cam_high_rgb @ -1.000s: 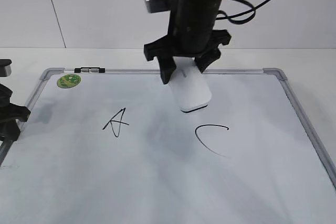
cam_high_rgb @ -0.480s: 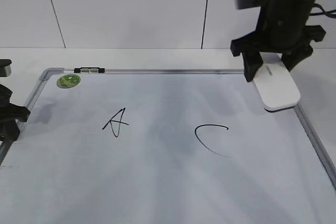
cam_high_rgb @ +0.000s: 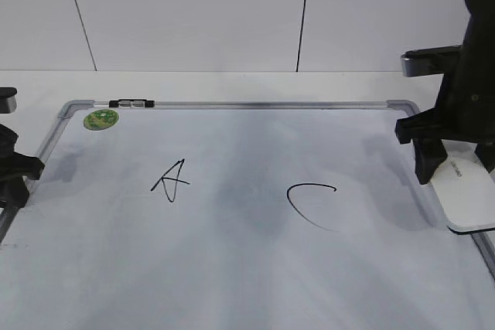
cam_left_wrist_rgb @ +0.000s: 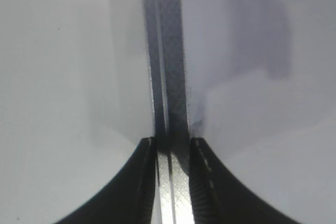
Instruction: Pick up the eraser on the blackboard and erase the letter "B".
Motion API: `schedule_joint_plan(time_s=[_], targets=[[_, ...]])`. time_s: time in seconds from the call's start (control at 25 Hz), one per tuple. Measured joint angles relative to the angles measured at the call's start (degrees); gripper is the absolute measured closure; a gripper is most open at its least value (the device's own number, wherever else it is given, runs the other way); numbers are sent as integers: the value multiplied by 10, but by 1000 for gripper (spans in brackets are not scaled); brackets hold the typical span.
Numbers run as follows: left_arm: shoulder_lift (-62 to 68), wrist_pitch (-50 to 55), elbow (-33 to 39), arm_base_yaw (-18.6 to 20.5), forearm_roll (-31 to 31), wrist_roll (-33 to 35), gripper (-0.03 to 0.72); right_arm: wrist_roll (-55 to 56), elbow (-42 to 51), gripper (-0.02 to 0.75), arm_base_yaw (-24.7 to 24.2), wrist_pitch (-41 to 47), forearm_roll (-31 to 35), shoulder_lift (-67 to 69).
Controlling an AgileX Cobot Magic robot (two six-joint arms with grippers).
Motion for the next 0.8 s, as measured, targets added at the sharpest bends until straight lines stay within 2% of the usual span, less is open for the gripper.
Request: schedule_joint_plan(time_s=[0.52,0.8], targets=[[0,0,0,0,0,0,542,-18,44,184,-43,-79,12,-9],[0,0,0,0,-1,0,542,-42,56,184,-43,-131,65,-9]])
